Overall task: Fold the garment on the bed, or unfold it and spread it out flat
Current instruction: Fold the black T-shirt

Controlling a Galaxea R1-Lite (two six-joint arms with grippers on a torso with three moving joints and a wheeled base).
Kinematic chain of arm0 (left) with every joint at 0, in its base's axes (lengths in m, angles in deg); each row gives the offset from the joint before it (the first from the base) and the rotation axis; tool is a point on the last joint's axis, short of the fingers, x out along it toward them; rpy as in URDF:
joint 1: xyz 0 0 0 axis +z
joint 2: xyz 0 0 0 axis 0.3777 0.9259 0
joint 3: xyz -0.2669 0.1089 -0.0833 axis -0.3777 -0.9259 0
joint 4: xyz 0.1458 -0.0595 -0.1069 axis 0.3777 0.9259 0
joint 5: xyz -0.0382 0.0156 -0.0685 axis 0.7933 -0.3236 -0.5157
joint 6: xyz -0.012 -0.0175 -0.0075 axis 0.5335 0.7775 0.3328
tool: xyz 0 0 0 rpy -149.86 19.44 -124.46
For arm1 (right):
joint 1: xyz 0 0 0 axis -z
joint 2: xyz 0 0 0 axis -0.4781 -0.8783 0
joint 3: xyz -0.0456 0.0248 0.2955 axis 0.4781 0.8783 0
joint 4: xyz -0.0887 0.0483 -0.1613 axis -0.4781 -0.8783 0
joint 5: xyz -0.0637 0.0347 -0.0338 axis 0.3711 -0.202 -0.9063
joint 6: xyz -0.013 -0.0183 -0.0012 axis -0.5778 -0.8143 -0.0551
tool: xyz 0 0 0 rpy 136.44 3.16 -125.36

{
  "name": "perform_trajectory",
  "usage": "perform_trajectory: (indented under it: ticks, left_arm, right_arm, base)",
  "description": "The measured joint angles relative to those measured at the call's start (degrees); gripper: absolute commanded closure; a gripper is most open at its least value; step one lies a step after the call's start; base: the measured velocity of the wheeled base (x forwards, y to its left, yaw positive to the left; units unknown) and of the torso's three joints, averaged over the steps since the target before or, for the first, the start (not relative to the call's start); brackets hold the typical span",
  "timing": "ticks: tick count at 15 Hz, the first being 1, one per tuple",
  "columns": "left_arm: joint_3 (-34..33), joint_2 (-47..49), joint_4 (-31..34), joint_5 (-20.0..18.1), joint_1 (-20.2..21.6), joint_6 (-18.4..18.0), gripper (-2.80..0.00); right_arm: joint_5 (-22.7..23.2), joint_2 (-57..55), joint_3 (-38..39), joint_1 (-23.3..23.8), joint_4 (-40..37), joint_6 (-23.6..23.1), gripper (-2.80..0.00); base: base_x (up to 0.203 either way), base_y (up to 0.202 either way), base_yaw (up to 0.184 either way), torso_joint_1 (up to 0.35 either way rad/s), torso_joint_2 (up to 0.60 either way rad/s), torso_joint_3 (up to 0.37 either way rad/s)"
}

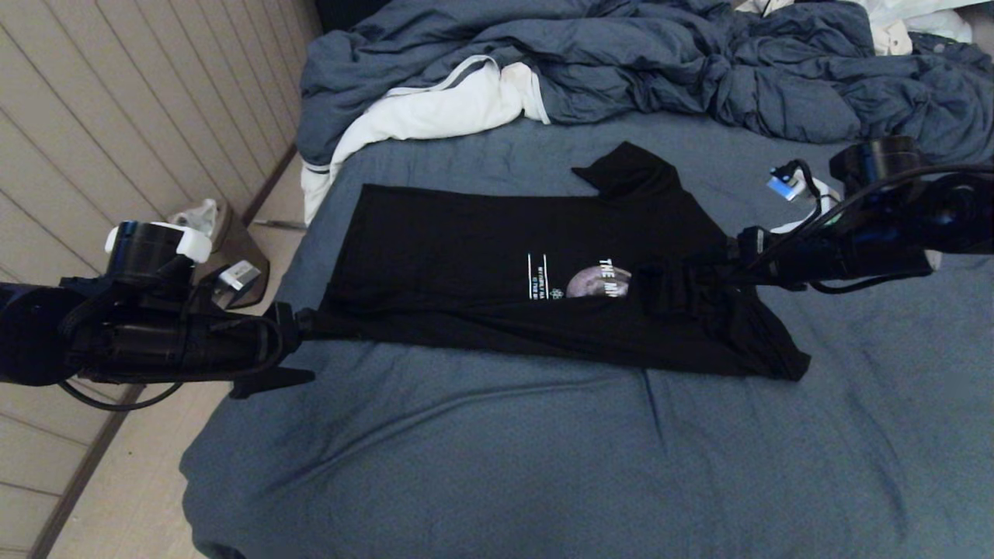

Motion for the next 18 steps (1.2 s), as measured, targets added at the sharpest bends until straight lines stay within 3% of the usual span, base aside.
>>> perform_trajectory:
  ticks: [2,3,8,18]
  left_arm:
    - [-0.1,0.0,0.0,0.0,0.0,0.0,-2.80]
    - [-0.1,-0.1,-0.1,0.0,0.0,0.0,0.00]
    - [-0.2,-0.6,-0.2,0.4,0.1,1.1,0.00]
    - [-0.8,-1.0,-0.2,0.4,0.3,1.2,0.00]
  right_arm:
    - [-0.1,0.6,1.3,-0.5,0.3,-1.5,-2.80]
    - [0.0,0.8,1.6,-0.5,0.4,-2.4,-2.80]
    - [0.2,1.2,2.7,-0.8,0.3,-4.2,-2.80]
    - [-0.1,-0.6,2.1,-2.1,0.3,-3.6,-2.80]
  base:
    - [0.000,0.000,0.000,0.000,0.00,0.000]
    - [0.000,0.000,0.000,0.000,0.00,0.000]
    - [0.000,0.000,0.000,0.000,0.00,0.000]
    - [0.000,0.000,0.000,0.000,0.00,0.000]
